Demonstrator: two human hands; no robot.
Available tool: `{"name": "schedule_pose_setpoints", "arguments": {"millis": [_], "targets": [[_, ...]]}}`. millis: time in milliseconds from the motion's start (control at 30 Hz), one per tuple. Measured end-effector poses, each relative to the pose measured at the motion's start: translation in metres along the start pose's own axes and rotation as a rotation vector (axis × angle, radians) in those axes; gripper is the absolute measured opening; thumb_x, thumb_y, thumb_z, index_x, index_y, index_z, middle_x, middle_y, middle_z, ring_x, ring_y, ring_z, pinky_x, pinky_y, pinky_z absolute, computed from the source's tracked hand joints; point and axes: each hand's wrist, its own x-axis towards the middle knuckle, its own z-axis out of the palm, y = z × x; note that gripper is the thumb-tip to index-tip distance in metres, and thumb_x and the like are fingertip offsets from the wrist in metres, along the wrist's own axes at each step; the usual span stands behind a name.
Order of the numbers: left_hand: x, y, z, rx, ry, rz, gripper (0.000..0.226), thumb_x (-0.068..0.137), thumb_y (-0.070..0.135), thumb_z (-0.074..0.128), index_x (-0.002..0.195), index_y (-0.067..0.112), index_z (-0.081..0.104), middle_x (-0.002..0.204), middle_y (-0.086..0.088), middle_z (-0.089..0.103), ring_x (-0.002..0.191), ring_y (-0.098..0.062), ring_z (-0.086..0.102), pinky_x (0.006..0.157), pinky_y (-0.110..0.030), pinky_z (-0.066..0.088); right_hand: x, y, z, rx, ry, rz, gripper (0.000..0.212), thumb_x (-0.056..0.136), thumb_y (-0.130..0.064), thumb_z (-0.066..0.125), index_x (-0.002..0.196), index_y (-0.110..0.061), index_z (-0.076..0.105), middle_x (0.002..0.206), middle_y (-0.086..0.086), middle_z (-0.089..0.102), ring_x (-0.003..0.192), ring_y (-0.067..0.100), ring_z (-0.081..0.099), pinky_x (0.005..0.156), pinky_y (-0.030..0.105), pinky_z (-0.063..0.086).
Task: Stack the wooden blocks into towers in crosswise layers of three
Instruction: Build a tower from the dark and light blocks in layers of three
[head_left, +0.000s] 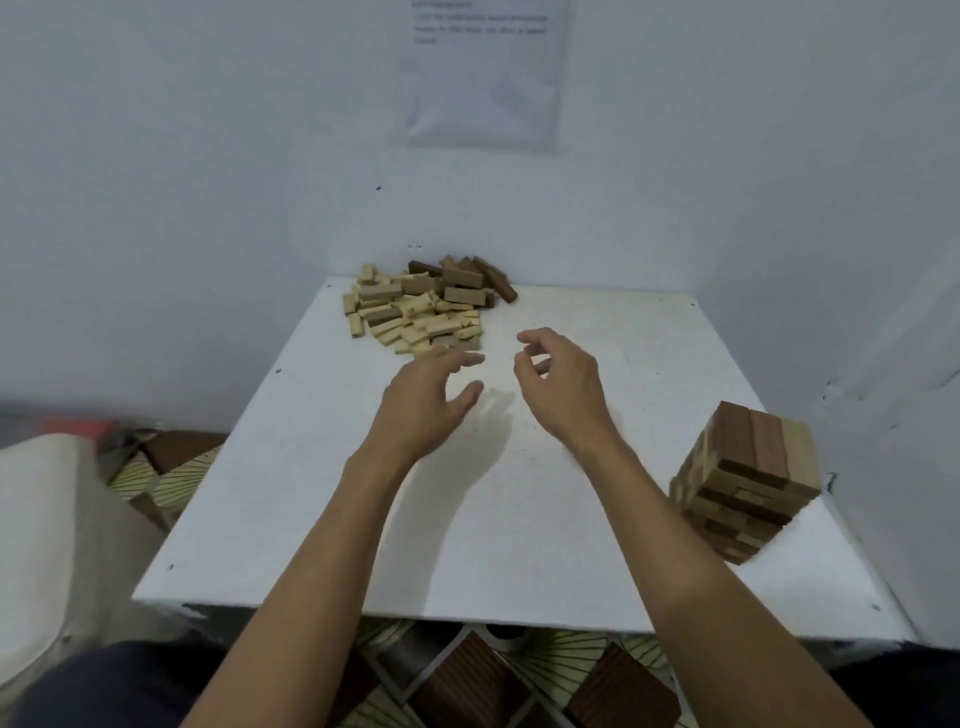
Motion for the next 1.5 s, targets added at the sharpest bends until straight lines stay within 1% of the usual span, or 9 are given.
{"name": "schedule_pose_setpoints", "arguments": {"millis": [133, 233, 467, 733, 867, 1100, 1267, 1400, 1500], "targets": [[0.063, -0.025, 0.001, 0.084, 0.033, 0.009, 0.026, 0.095, 0.028, 0.062, 0.118, 0.02, 0.07, 0.123, 0.001, 0.066, 0.112, -0.019, 0.058, 0.089, -0.036, 0.049, 0.062, 0.006, 0.025, -0.047, -0.007, 0.046, 0.03, 0.097, -0.023, 0.053, 0.125, -0.017, 0.061, 0.119, 0.004, 0.064, 0.102, 0.02, 0.063, 0.088, 0.034, 0.051], [0.108, -0.048, 0.011, 0.153, 0.045, 0.034, 0.022, 0.092, 0.024, 0.065, 0.113, 0.019, 0.072, 0.122, -0.001, 0.066, 0.114, -0.025, 0.058, 0.091, -0.046, 0.048, 0.105, 0.016, 0.045, -0.095, -0.024, 0.07, 0.029, 0.096, -0.023, 0.052, 0.123, -0.017, 0.062, 0.118, 0.004, 0.062, 0.101, 0.022, 0.061, 0.08, 0.029, 0.045], [0.19, -0.08, 0.043, 0.491, -0.064, 0.078, 0.032, 0.089, 0.021, 0.057, 0.118, 0.028, 0.069, 0.147, 0.002, 0.048, 0.135, -0.027, 0.039, 0.108, -0.043, 0.025, 0.188, 0.05, 0.083, -0.294, 0.025, 0.084, 0.026, 0.097, -0.019, 0.051, 0.12, -0.013, 0.063, 0.112, 0.011, 0.061, 0.102, 0.029, 0.058, 0.073, 0.032, 0.046], [0.224, -0.091, 0.052, 0.522, -0.152, 0.129, 0.038, 0.088, 0.031, 0.06, 0.126, 0.034, 0.064, 0.144, 0.006, 0.05, 0.133, -0.03, 0.04, 0.114, -0.051, 0.017, 0.226, 0.077, 0.1, -0.455, 0.012, 0.104, 0.025, 0.096, -0.014, 0.052, 0.119, -0.013, 0.06, 0.111, 0.011, 0.064, 0.106, 0.033, 0.05, 0.078, 0.036, 0.039], [0.223, -0.09, 0.056, 0.548, -0.115, 0.123, 0.032, 0.091, 0.03, 0.059, 0.122, 0.027, 0.066, 0.137, -0.003, 0.053, 0.131, -0.031, 0.041, 0.116, -0.051, 0.014, 0.218, 0.082, 0.106, -0.413, 0.056, 0.079, 0.025, 0.092, -0.012, 0.055, 0.117, -0.012, 0.06, 0.106, 0.011, 0.065, 0.102, 0.034, 0.052, 0.079, 0.039, 0.043], [0.215, -0.088, 0.051, 0.317, 0.045, 0.261, 0.018, 0.085, 0.022, 0.069, 0.102, 0.015, 0.071, 0.117, -0.005, 0.06, 0.106, -0.025, 0.06, 0.106, -0.047, 0.034, 0.184, 0.071, 0.099, -0.128, 0.27, 0.16, 0.017, 0.09, -0.01, 0.059, 0.105, -0.017, 0.064, 0.1, 0.003, 0.065, 0.093, 0.025, 0.06, 0.078, 0.042, 0.052], [0.182, -0.062, 0.034, 0.166, 0.089, 0.372, 0.02, 0.081, 0.026, 0.075, 0.095, 0.013, 0.071, 0.106, -0.002, 0.062, 0.083, -0.021, 0.063, 0.065, -0.035, 0.049, 0.135, 0.054, 0.084, -0.028, 0.345, 0.155, 0.009, 0.089, -0.011, 0.062, 0.097, -0.016, 0.062, 0.094, 0.0, 0.064, 0.091, 0.025, 0.058, 0.077, 0.042, 0.051], [0.132, -0.045, 0.02, 0.004, 0.076, 0.225, 0.014, 0.083, 0.03, 0.075, 0.093, 0.019, 0.071, 0.098, 0.012, 0.056, 0.082, -0.005, 0.051, 0.067, -0.029, 0.046, 0.087, 0.04, 0.071, -0.037, 0.346, 0.145, 0.007, 0.088, -0.012, 0.066, 0.09, -0.015, 0.06, 0.088, -0.001, 0.061, 0.091, 0.027, 0.055, 0.073, 0.038, 0.049], [0.092, -0.031, 0.016, -0.073, 0.037, 0.027, 0.014, 0.082, 0.032, 0.077, 0.091, 0.021, 0.072, 0.095, 0.009, 0.06, 0.088, -0.011, 0.057, 0.074, -0.029, 0.046, 0.053, 0.032, 0.061, -0.053, 0.266, 0.138, 0.012, 0.088, -0.014, 0.068, 0.085, -0.017, 0.057, 0.087, -0.001, 0.059, 0.087, 0.024, 0.058, 0.072, 0.038, 0.051]]}}
